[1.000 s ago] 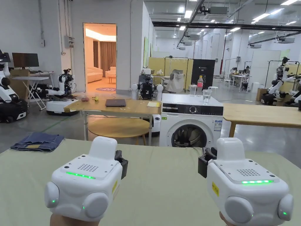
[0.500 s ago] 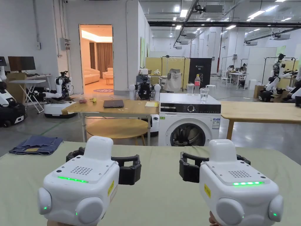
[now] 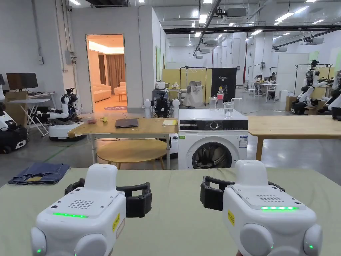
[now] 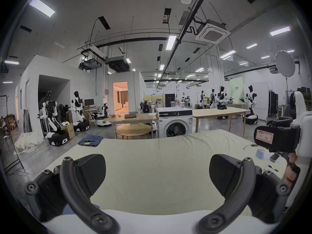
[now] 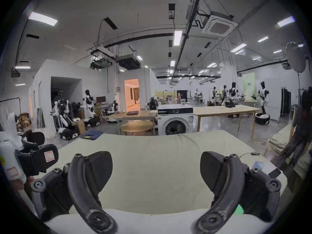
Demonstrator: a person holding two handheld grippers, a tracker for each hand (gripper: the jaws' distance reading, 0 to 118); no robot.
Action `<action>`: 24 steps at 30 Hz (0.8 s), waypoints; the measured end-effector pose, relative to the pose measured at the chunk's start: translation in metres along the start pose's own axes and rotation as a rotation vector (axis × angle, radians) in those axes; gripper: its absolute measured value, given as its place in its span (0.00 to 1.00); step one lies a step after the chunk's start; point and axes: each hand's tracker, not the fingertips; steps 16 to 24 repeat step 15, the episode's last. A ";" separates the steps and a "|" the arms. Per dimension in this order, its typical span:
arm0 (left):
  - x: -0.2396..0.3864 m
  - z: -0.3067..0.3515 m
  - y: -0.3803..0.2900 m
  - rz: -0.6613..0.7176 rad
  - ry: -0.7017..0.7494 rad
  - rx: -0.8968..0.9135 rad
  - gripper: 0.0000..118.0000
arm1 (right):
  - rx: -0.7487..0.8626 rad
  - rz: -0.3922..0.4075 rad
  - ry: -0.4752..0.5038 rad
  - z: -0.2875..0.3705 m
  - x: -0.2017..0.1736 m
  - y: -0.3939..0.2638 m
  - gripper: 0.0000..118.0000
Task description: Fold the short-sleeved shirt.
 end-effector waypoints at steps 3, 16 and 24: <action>0.000 -0.002 -0.002 0.008 -0.007 -0.009 1.00 | -0.010 -0.005 -0.007 0.000 -0.001 0.001 0.90; 0.006 -0.001 0.000 0.001 -0.018 -0.005 1.00 | 0.029 -0.002 -0.004 0.000 0.005 -0.004 0.90; 0.006 -0.001 0.000 0.001 -0.018 -0.005 1.00 | 0.029 -0.002 -0.004 0.000 0.005 -0.004 0.90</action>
